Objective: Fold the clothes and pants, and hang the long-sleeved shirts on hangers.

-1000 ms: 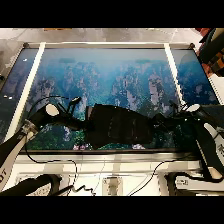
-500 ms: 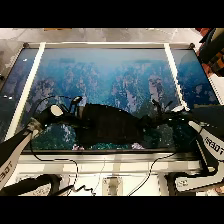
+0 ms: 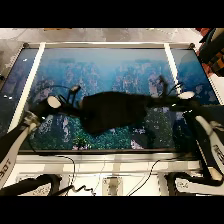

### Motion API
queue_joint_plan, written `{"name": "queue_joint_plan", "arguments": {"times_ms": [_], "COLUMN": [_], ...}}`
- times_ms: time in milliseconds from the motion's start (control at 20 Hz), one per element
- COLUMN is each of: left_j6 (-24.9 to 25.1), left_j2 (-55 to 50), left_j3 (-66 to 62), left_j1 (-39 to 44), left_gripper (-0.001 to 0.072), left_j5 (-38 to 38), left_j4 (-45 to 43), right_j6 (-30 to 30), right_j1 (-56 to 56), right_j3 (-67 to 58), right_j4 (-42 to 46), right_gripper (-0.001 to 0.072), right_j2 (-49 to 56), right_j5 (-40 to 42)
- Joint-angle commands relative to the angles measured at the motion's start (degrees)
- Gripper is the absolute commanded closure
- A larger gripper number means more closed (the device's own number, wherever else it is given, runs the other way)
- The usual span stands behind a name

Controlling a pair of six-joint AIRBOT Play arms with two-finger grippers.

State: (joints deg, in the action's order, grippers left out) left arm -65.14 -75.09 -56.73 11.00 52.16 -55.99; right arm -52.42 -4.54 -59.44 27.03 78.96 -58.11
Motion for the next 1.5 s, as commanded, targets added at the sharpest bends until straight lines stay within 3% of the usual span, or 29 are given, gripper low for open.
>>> {"name": "queue_joint_plan", "arguments": {"times_ms": [0,150,300,400,550,700,800,850,950,1000,1050,1100,1200,1250,1300,1450], "left_j6": [-0.02,-0.02,-0.02,-0.04,-0.04,-0.04,-0.04,-0.04,-0.04,-0.04,-0.04,-0.04,-0.04,-0.07,-0.04,-0.04], "left_j2": [6.64,13.73,19.41,21.99,23.98,24.13,24.15,24.15,24.15,24.15,24.15,24.15,24.15,24.15,24.15,24.15], "left_j3": [-6.64,-7.69,-7.69,-7.69,-7.69,-7.69,-7.69,-7.69,-7.69,-7.69,-7.69,-7.69,-7.69,-7.69,-7.69,-7.69], "left_j1": [-2.38,-4.11,-4.76,-4.72,-4.72,-4.70,-4.72,-4.70,-4.70,-4.70,-4.70,-4.70,-4.70,-4.70,-4.70,-4.70], "left_gripper": [0.0014,0.0014,0.0015,0.0015,0.0015,0.0014,0.0014,0.0015,0.0015,0.0015,0.0015,0.0015,0.0015,0.0015,0.0015,0.0015], "left_j5": [0.04,-1.66,-2.08,-2.05,-2.05,-2.03,-2.03,-2.05,-2.03,-2.05,-2.05,-2.05,-2.05,-2.05,-2.05,-2.03], "left_j4": [-1.95,-1.95,-2.27,-2.34,-2.32,-2.32,-2.32,-2.32,-2.32,-2.32,-2.32,-2.32,-2.32,-2.32,-2.32,-2.32], "right_j6": [-17.27,-32.98,-43.23,-46.60,-46.99,-48.37,-54.29,-56.59,-57.02,-56.83,-55.78,-54.07,-50.38,-47.76,-45.70,-43.28], "right_j1": [-8.20,-18.47,-31.21,-40.17,-54.38,-67.12,-71.54,-72.02,-71.95,-71.95,-71.95,-71.65,-69.09,-66.51,-63.32,-48.15], "right_j3": [-7.93,-13.70,-19.21,-22.01,-23.67,-23.65,-23.65,-23.61,-23.58,-23.61,-23.58,-23.58,-23.58,-23.58,-23.58,-23.61], "right_j4": [16.26,34.47,47.89,57.07,70.18,71.34,70.23,70.27,68.72,66.51,63.78,61.07,56.65,54.66,53.51,53.22], "right_gripper": [0.0671,0.0672,0.0671,0.0672,0.0671,0.0671,0.0660,0.0563,0.0063,0.0042,0.0069,0.0170,0.0439,0.0635,0.0671,0.0672], "right_j2": [-10.01,-19.21,-27.52,-31.85,-35.71,-38.29,-38.91,-38.88,-38.82,-38.56,-38.21,-37.55,-35.65,-34.51,-33.38,-29.18], "right_j5": [-0.63,-6.99,-13.60,-18.60,-29.57,-31.26,-31.19,-31.10,-30.40,-29.53,-28.98,-28.72,-28.68,-28.74,-28.76,-27.54]}}
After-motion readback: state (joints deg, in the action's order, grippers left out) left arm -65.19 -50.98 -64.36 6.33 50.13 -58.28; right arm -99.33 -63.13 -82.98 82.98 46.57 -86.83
